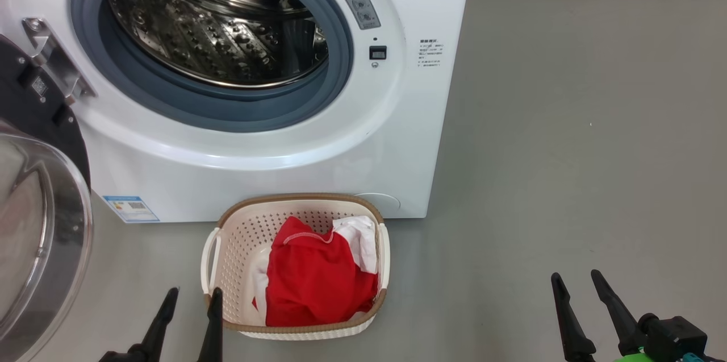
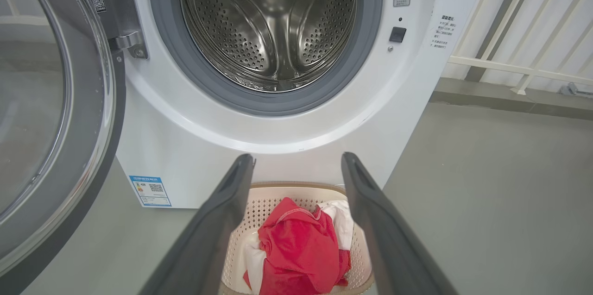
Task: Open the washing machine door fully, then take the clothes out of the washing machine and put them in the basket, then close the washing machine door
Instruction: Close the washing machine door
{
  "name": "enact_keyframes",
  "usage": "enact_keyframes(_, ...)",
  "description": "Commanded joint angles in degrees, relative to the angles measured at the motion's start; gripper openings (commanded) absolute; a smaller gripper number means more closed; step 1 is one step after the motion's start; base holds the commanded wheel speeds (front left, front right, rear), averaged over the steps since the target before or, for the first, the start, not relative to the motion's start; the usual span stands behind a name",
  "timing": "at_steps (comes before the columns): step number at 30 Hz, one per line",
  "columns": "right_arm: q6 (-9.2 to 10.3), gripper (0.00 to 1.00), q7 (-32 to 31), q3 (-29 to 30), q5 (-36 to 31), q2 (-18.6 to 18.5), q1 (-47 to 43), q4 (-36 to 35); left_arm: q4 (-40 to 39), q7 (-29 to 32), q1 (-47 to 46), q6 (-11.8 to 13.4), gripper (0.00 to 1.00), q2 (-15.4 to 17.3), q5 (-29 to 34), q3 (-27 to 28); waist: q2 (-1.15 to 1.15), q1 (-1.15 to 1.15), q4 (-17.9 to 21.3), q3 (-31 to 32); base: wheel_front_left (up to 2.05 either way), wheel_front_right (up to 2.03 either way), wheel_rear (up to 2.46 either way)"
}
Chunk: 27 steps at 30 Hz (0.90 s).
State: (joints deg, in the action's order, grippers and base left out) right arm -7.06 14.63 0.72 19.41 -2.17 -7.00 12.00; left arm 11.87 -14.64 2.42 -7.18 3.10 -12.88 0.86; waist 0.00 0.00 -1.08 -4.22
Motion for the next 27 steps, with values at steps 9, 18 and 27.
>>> enact_keyframes(9,-0.43,1.0,0.37,-1.78,-1.26,-0.78,0.59,-1.45,-0.01,-0.36,-1.27,-0.31,1.0,0.14,-0.46,3.03,0.0,0.0,-3.73,0.41,0.0,0.0,0.0)
enact_keyframes(18,-0.43,1.0,0.37,-2.44,-1.22,-1.36,0.52,-1.16,1.63,-0.36,-0.72,-0.31,1.0,-0.19,-1.78,3.98,0.0,0.0,-11.25,1.01,0.0,0.0,0.0)
enact_keyframes(27,-0.43,1.0,0.37,-3.46,-1.06,-1.84,0.1,-0.62,2.05,-0.36,0.32,0.4,1.0,-0.21,-4.13,3.09,0.0,0.0,-20.55,2.14,0.0,0.0,0.0)
